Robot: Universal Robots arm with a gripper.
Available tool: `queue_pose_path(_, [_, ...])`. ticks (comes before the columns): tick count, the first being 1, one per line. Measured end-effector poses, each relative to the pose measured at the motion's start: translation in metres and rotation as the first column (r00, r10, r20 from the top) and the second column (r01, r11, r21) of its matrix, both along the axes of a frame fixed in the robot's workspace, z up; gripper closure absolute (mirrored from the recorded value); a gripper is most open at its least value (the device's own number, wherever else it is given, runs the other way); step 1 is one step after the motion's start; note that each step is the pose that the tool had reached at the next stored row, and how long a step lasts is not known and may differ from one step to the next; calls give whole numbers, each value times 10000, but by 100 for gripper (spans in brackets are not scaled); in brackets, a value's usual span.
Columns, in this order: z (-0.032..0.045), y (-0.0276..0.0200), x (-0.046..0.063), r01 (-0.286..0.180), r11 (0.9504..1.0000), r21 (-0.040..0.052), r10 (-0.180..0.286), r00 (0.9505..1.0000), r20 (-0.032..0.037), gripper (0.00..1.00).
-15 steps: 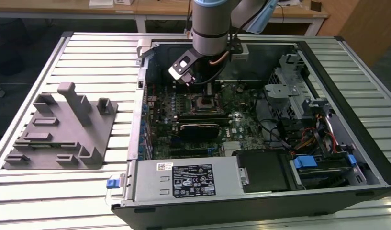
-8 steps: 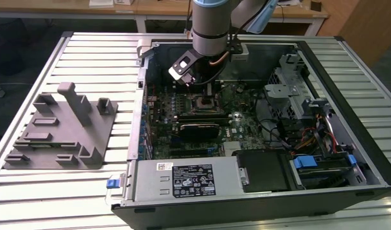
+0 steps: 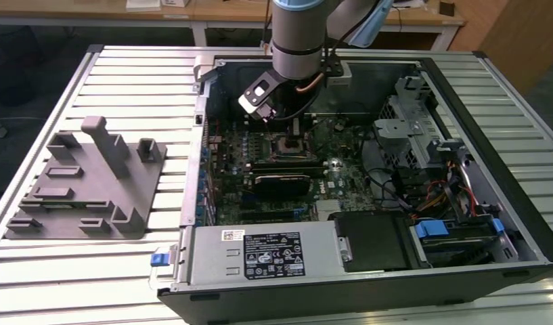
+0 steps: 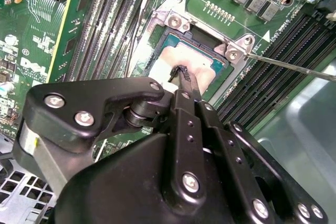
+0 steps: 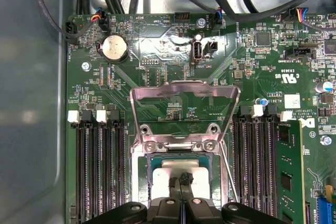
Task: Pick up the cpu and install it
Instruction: 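Place the cpu into insertion slot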
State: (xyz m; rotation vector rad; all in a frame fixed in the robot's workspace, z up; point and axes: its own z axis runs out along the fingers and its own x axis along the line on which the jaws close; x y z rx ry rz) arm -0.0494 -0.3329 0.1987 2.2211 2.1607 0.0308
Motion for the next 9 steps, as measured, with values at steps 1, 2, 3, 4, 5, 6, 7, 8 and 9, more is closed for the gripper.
queue_pose_path(1, [0,0,0,0,10000,-1,0,10000,-1,89])
queue_pose_path(2, [-1,0,0,0,10000,0,0,10000,0,89])
queue_pose_path(3, [-2,0,0,0,10000,1,0,10000,1,89])
queue_pose_path(4, [-2,0,0,0,10000,2,0,10000,1,89])
queue_pose_path(5, [-2,0,0,0,10000,2,0,10000,2,89])
queue_pose_path(6, [-3,0,0,0,10000,3,0,10000,2,89])
queue_pose_path(7, [-2,1,0,0,10000,4,0,10000,3,89])
queue_pose_path(8, [0,1,1,0,10000,5,0,10000,4,89])
queue_pose_path(9, [3,1,1,0,10000,9,0,10000,7,89])
